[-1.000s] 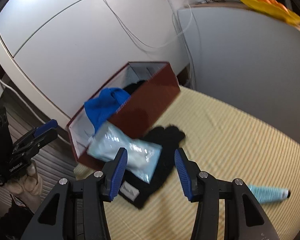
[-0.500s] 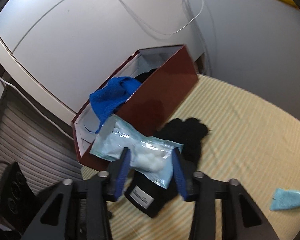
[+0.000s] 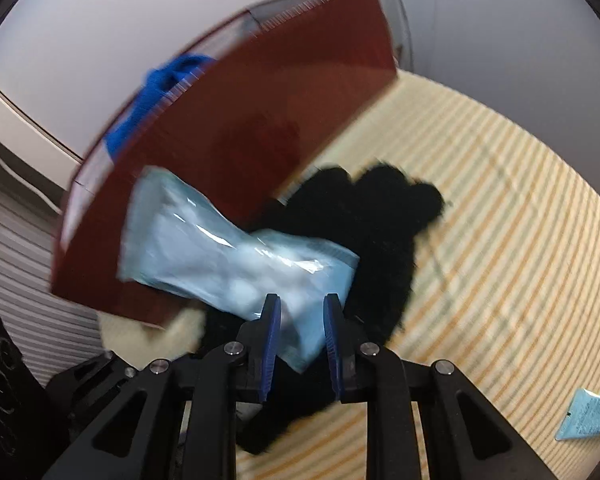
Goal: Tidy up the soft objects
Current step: 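Move the right tool back to the black glove under the cotton pack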
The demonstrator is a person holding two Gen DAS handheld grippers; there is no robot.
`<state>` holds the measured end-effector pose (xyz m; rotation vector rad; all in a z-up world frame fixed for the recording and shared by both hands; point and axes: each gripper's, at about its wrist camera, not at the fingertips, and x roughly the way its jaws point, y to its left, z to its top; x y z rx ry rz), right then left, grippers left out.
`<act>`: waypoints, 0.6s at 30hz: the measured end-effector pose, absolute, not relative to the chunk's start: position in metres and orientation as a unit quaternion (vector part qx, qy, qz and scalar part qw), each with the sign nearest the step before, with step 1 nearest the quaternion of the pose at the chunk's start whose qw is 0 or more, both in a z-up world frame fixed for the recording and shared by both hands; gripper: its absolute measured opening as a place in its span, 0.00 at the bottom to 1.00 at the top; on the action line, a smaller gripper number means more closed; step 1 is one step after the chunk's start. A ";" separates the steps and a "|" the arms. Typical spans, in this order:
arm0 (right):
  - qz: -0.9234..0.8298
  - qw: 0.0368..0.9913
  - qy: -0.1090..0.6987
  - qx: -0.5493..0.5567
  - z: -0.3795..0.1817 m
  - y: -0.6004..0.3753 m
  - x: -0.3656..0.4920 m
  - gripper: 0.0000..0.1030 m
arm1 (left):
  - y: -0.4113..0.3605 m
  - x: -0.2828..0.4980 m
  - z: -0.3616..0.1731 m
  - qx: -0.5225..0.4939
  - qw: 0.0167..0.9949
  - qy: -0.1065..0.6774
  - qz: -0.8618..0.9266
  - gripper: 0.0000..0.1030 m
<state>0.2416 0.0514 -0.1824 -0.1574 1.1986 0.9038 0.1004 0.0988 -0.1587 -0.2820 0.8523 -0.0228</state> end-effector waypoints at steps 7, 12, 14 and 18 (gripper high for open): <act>0.409 0.723 0.554 -0.060 -0.188 0.034 0.245 0.08 | 0.092 0.112 -0.160 -0.136 0.897 0.421 -0.026 0.35; 0.400 0.730 0.545 -0.103 -0.185 0.047 0.238 0.08 | 0.078 0.118 -0.159 -0.134 0.895 0.424 -0.042 0.35; 0.397 0.730 0.543 -0.116 -0.187 0.049 0.236 0.08 | 0.072 0.121 -0.158 -0.134 0.894 0.424 -0.051 0.35; 0.393 0.727 0.549 -0.126 -0.188 0.047 0.233 0.06 | 0.065 0.129 -0.160 -0.136 0.891 0.427 -0.069 0.35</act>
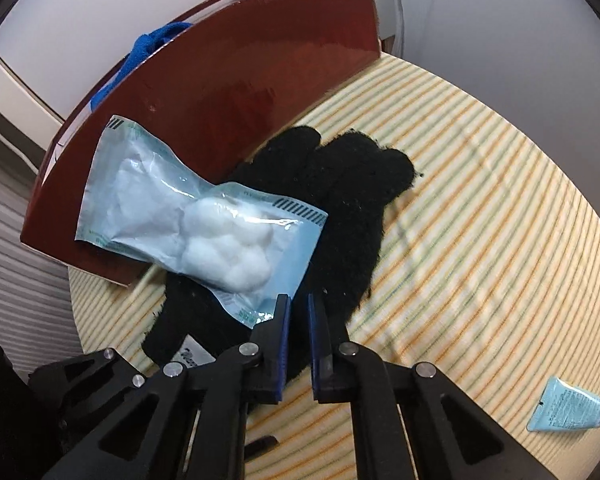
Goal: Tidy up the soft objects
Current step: 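Move the right tool back to the black glove under the cotton pack, then grasp the black glove by its cuff with the right tool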
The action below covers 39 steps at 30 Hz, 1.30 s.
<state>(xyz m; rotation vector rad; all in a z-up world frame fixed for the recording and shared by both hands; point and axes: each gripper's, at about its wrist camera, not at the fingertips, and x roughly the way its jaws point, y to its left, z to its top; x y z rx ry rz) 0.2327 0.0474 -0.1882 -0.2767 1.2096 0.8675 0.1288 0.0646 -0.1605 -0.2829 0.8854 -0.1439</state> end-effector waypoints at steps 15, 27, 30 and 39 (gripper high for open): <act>0.362 0.741 0.556 -0.104 -0.184 0.007 0.247 0.13 | 0.034 0.128 -0.167 -0.135 0.881 0.440 -0.106 0.34; 0.429 0.702 0.568 0.034 -0.191 -0.006 0.243 0.28 | 0.078 0.090 -0.139 -0.075 0.920 0.384 -0.009 0.60; 0.432 0.697 0.572 0.035 -0.190 -0.001 0.233 0.28 | 0.093 0.108 -0.153 -0.094 0.910 0.404 -0.007 0.60; 0.415 0.702 0.577 0.049 -0.199 0.009 0.230 0.28 | 0.091 0.119 -0.172 -0.100 0.899 0.427 -0.008 0.61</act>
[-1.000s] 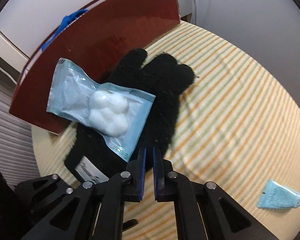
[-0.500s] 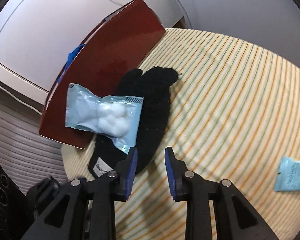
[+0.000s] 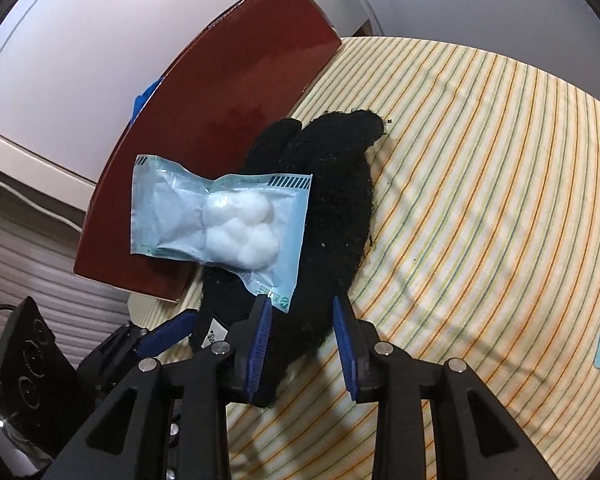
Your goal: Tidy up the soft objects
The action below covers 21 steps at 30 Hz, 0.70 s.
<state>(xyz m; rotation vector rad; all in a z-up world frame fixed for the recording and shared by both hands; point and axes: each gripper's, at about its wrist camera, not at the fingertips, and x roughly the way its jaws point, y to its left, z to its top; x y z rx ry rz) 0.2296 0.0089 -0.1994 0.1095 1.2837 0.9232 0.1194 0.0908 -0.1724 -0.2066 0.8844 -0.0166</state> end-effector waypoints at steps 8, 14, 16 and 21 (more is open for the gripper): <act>0.421 0.709 0.565 0.045 -0.193 0.010 0.218 0.06 | 0.085 0.119 -0.166 -0.111 0.904 0.412 -0.008 0.33; 0.426 0.723 0.541 0.045 -0.167 -0.017 0.203 0.06 | 0.072 0.113 -0.160 -0.154 0.900 0.404 -0.046 0.25; 0.423 0.729 0.537 0.042 -0.160 -0.030 0.196 0.06 | 0.057 0.111 -0.159 -0.154 0.901 0.401 -0.065 0.24; 0.400 0.747 0.529 0.038 -0.151 -0.073 0.184 0.05 | 0.021 0.106 -0.151 -0.143 0.901 0.397 -0.106 0.24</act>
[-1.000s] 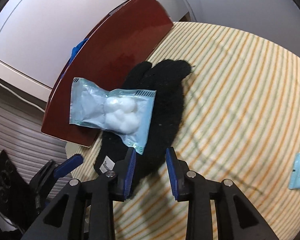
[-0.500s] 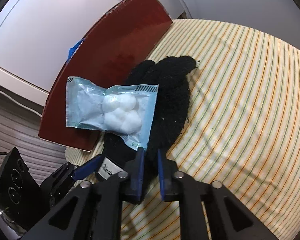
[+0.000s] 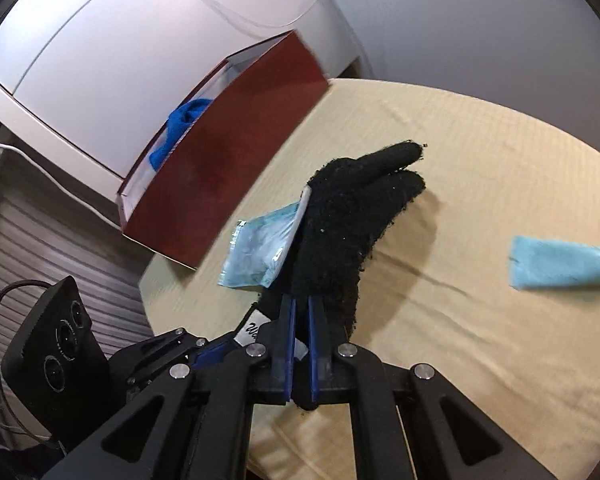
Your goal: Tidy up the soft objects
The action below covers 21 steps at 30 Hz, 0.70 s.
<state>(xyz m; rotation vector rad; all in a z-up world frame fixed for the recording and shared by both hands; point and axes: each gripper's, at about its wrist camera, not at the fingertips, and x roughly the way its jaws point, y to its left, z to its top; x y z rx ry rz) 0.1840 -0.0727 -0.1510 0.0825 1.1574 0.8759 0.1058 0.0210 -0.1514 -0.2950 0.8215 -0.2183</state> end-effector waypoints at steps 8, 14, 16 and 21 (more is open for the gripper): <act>0.374 0.767 0.518 0.062 -0.139 -0.134 0.177 0.05 | -0.016 0.104 -0.138 -0.147 0.893 0.393 -0.162 0.24; 0.351 0.769 0.531 0.053 -0.157 -0.164 0.167 0.05 | -0.041 0.097 -0.147 -0.129 0.883 0.411 -0.187 0.24; 0.344 0.768 0.537 0.051 -0.167 -0.171 0.164 0.05 | -0.048 0.092 -0.151 -0.122 0.880 0.416 -0.193 0.24; 0.338 0.763 0.547 0.063 -0.180 -0.186 0.160 0.05 | -0.064 0.079 -0.148 -0.106 0.880 0.415 -0.205 0.24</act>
